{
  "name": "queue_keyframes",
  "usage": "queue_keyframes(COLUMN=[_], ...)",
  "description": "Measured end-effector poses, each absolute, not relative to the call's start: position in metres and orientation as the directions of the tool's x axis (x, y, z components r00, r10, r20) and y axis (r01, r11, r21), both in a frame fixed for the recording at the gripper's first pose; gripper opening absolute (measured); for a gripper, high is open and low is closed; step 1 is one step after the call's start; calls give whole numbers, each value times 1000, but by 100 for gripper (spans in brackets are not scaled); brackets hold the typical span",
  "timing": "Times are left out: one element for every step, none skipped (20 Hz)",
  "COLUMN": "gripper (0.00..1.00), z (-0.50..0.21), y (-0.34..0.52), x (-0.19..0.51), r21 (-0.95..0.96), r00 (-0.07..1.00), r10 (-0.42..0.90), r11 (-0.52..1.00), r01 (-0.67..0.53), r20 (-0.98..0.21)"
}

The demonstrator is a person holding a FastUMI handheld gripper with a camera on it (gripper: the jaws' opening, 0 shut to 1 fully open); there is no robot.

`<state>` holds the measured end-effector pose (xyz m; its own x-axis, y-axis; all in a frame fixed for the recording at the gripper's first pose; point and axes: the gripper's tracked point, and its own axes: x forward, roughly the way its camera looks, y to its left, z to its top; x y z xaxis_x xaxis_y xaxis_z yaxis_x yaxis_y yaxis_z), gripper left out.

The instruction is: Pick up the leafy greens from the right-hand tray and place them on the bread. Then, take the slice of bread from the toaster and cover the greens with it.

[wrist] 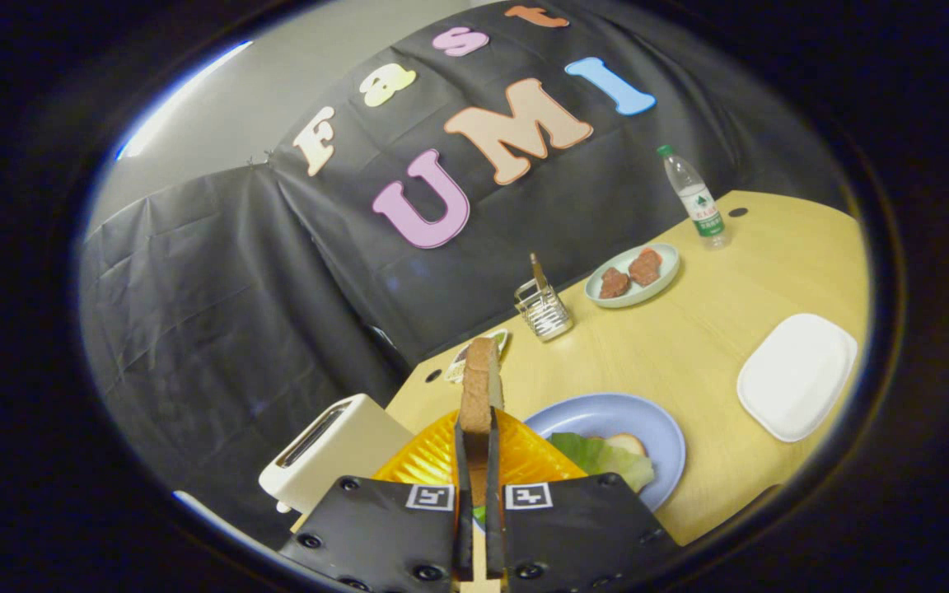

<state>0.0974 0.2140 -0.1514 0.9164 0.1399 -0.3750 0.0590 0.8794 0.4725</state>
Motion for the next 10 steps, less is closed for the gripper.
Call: queue_keyframes(gripper=[9,9,9,9,9,9,9,9,9,9], z=[-158,-163,-167,-171,-174,-178,-181,-183,-184,-186], y=[211,208,206,206,208,208,207,206,202,200], x=[96,97,97,94,93,92,93,92,92,91], r21=[480,483,484,490,496,491,481,466,451,438], r00=[910,905,899,891,885,878,875,873,872,869], r10=[136,131,131,136,144,145,140,128,115,105], r11=[874,871,870,865,862,864,869,876,883,889], r01=[75,91,98,106,107,113,116,123,130,136], r20=[-391,-405,-417,-432,-442,-456,-463,-471,-476,-484])
